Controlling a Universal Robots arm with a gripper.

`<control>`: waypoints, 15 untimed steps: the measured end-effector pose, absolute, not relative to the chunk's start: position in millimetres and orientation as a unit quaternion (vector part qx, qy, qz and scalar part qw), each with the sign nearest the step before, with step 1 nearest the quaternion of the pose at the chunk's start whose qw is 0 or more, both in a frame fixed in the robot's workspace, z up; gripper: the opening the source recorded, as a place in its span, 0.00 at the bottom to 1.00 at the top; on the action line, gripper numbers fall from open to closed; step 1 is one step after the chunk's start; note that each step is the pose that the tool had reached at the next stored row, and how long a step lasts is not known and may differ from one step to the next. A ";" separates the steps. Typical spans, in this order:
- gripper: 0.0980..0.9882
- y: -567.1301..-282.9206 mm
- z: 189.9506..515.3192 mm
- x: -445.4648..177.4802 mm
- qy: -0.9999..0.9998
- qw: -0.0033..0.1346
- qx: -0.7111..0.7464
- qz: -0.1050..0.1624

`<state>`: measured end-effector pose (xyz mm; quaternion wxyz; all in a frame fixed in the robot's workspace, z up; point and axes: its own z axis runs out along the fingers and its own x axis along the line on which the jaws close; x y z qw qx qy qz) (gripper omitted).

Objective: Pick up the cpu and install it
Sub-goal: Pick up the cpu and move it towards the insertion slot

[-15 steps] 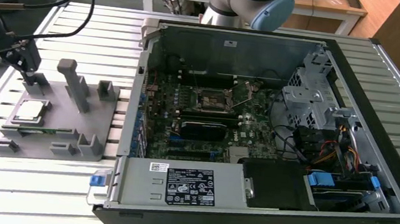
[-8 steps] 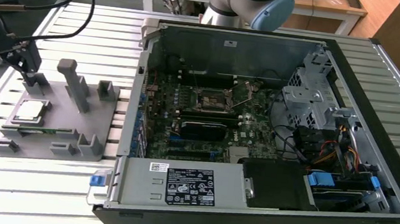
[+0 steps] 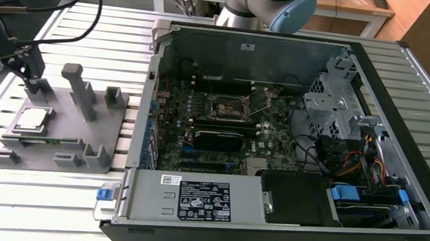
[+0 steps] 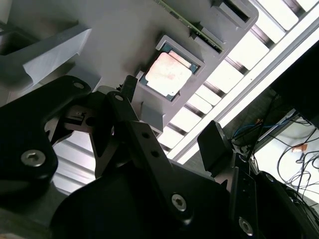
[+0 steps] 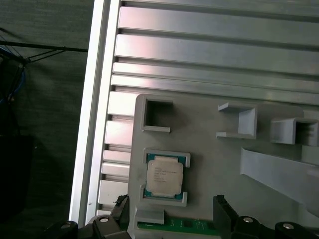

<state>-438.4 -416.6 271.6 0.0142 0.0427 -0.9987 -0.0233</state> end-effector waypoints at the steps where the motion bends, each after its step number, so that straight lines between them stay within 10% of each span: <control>1: 0.74 -416.6 271.4 -438.4 -0.999 0.014 0.043 -0.023; 15: 0.74 -416.6 268.2 -438.4 -0.999 0.014 0.043 -0.023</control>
